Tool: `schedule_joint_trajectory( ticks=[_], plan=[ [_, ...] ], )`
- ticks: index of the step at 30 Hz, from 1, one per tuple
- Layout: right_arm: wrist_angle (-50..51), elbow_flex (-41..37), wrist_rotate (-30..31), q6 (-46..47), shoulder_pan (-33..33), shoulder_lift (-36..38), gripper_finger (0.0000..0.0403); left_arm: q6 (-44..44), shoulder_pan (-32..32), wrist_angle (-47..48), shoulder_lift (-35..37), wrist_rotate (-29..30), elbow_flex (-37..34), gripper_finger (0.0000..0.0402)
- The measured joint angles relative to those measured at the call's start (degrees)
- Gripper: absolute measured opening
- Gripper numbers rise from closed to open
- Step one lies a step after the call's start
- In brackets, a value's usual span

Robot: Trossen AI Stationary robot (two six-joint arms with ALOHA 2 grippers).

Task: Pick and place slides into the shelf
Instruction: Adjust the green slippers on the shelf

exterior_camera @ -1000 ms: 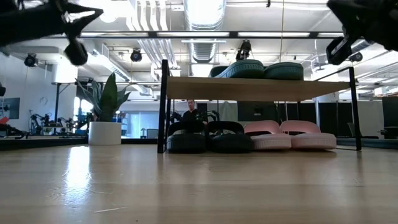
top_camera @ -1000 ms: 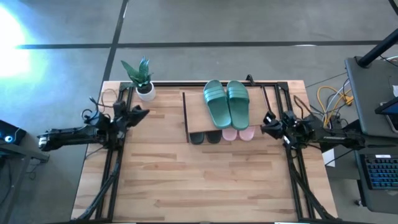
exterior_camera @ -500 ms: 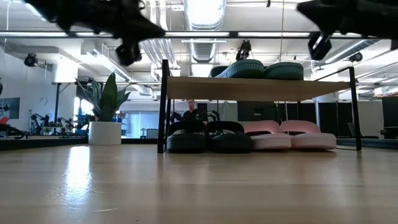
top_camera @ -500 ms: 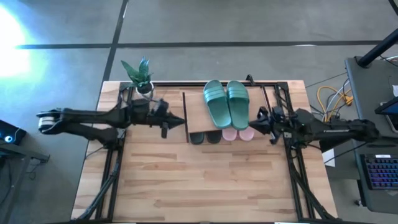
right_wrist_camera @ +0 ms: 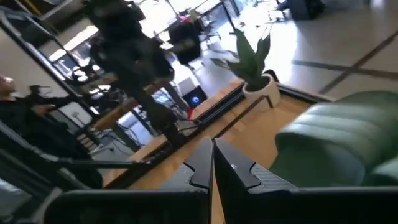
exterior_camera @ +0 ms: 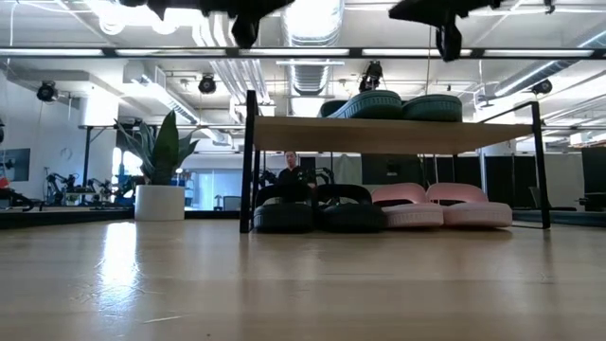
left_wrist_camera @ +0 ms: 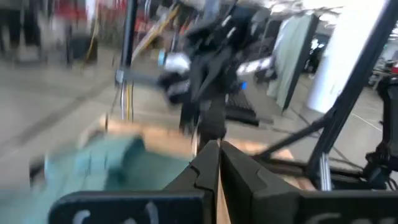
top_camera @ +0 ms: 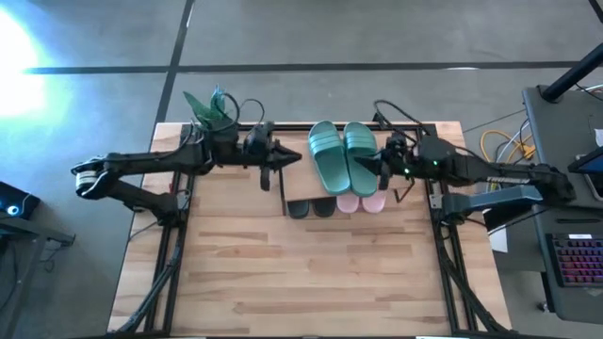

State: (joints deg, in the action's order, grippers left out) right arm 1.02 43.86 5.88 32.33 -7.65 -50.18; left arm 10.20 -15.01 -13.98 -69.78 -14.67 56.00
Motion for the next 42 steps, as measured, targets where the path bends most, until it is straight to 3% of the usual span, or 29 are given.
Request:
schedule_joint_trajectory(
  ticks=[4, 8, 11, 15, 18, 30, 42],
  plan=[
    [10.23, 7.51, -1.44, 0.29, -0.29, -4.67, 0.0009, -1.63, -1.03, -0.39, -1.73, -0.82, 2.99, 0.0],
    [31.05, 14.86, -2.11, 5.23, -0.25, -9.09, 0.0009, 0.63, -1.79, 0.57, -6.7, -6.14, 4.4, 0.0],
    [45.63, 19.32, -1.54, 7.24, -0.27, -11.87, 0.0009, 2.74, -1.89, 1.51, -9.75, -6.75, 6.24, 0.0],
    [54.72, 22.54, 4.84, 4.72, -0.25, -14.79, 0.0009, 2.45, -2.25, 7.34, -13.16, -4.09, 9.45, 0.0],
    [55.98, 22.93, 8.23, 2.69, -0.57, -16.34, 0.0009, 2.52, -2.25, 9.36, -15.48, -4.11, 11.73, 0.0],
    [55.33, 17.18, 5.87, 0.84, -0.84, -18.49, 0.0009, 0.88, 2.29, 19.17, -24.34, -3.89, 21.93, 0.0],
    [52.6, 16.86, 5.78, 0.19, -0.73, -17.52, 0.0009, -0.6, 3.78, 24.05, -27.39, -2.58, 23.26, 0.0]
  ],
)
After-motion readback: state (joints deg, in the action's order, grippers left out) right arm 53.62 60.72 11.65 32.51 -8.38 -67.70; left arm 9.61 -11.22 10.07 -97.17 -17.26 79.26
